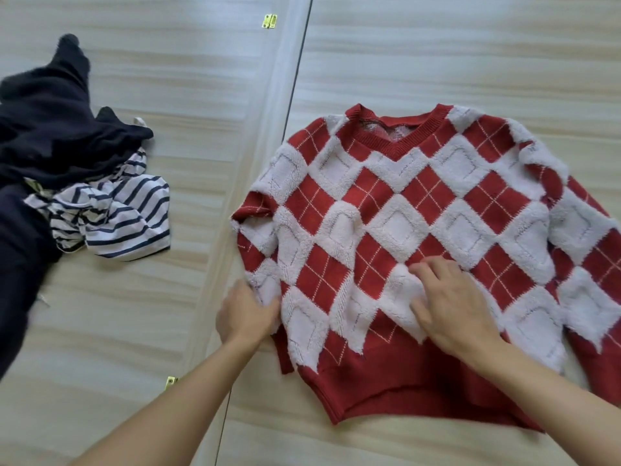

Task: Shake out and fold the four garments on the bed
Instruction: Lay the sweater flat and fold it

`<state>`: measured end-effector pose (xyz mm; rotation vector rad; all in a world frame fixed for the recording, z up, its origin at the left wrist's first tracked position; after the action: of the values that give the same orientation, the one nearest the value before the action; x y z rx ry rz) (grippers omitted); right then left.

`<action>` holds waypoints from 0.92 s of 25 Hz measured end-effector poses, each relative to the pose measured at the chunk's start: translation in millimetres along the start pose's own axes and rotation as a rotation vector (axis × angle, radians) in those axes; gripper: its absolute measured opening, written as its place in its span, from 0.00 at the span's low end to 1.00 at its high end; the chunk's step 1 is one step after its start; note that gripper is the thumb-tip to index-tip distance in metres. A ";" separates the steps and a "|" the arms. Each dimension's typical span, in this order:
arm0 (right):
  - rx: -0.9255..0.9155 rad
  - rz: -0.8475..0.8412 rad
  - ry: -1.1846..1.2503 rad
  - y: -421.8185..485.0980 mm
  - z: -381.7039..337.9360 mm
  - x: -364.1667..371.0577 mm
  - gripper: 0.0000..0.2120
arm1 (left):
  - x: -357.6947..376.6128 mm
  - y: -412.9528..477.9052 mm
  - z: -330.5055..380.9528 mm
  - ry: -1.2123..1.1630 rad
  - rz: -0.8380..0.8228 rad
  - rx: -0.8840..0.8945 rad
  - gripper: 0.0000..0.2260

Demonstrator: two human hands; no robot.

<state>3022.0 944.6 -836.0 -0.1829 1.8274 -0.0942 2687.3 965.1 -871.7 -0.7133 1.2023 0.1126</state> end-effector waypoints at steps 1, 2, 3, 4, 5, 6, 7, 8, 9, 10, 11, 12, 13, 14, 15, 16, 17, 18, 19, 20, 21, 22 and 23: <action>-0.010 0.029 0.041 13.8 -16.3 3.2 0.20 | 3.2 0.8 6.2 0.035 -0.052 0.024 0.18; -0.008 0.037 0.074 28.1 -33.6 6.1 0.23 | 0.4 2.8 14.7 0.045 -0.070 0.076 0.13; 0.000 0.025 0.106 39.6 -47.6 10.3 0.25 | -7.7 5.6 24.8 0.022 -0.064 0.129 0.08; -0.005 0.004 0.133 51.6 -63.2 13.6 0.26 | -21.4 12.4 33.8 -0.025 -0.029 0.181 0.05; -0.025 -0.015 0.163 63.9 -79.5 15.8 0.27 | -40.3 22.3 41.9 -0.074 0.032 0.237 0.04; -0.054 -0.031 0.192 76.6 -95.8 16.8 0.28 | -61.2 36.7 47.0 -0.104 0.111 0.296 0.05; -0.083 -0.041 0.216 90.6 -113.1 15.2 0.29 | -88.4 52.2 52.1 -0.111 0.205 0.360 0.07; -0.106 -0.042 0.234 103.7 -128.4 12.6 0.30 | -116.1 68.7 55.2 -0.098 0.308 0.446 0.07; -0.122 -0.034 0.250 118.2 -143.3 10.5 0.30 | -145.1 86.7 56.0 -0.056 0.417 0.547 0.07; -0.124 -0.027 0.270 131.0 -156.0 8.7 0.31 | -172.3 103.8 54.5 0.017 0.529 0.639 0.07; -0.121 -0.020 0.290 143.6 -167.2 8.6 0.31 | -196.3 121.2 49.5 0.110 0.632 0.699 0.07; -0.123 -0.007 0.300 155.0 -177.6 11.6 0.31 | -217.2 137.4 40.4 0.213 0.723 0.739 0.07; -0.126 -0.002 0.291 162.8 -185.1 16.8 0.32 | -230.4 153.0 27.3 0.313 0.776 0.755 0.07; -0.125 -0.014 0.270 167.0 -191.0 24.7 0.33 | -237.1 168.6 9.5 0.410 0.791 0.738 0.08; -0.119 -0.051 0.242 166.8 -194.4 35.5 0.34 | -237.4 184.2 -11.1 0.539 0.751 0.689 0.09; -0.117 -0.106 0.210 163.2 -196.0 48.8 0.35 | -232.3 199.4 -31.9 0.683 0.666 0.598 0.12; -0.124 -0.166 0.175 156.5 -197.0 62.2 0.36 | -224.0 210.2 -50.6 0.797 0.554 0.467 0.17; -0.142 -0.210 0.146 149.7 -196.0 73.6 0.38 | -213.9 215.1 -64.0 0.840 0.452 0.326 0.21; -0.168 -0.237 0.136 144.6 -194.8 81.6 0.39 | -201.7 214.8 -70.0 0.797 0.391 0.240 0.23; -0.195 -0.246 0.167 141.5 -193.6 83.8 0.39 | -188.8 209.6 -65.6 0.708 0.367 0.231 0.25; -0.220 -0.241 0.243 140.4 -192.7 82.1 0.39 | -173.4 198.2 -52.4 0.616 0.353 0.300 0.26; -0.243 -0.231 0.337 139.5 -189.9 78.9 0.38 | -154.0 181.6 -34.0 0.520 0.333 0.412 0.26; -0.257 -0.211 0.415 138.2 -184.3 74.4 0.38 | -133.1 162.1 -13.1 0.419 0.299 0.532 0.26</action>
<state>2814.9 1061.9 -880.8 -0.5731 2.2265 -0.0467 2554.0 1121.9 -829.0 -0.0830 1.6485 -0.1146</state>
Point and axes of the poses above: each hand's wrist, its own y-axis towards the middle knuckle, its own x-axis out of the palm, z = x × y, the point moved 4 cm from there along y, towards the middle knuckle, and after that the axes turned 2 degrees about z, right-handed, at the moved point
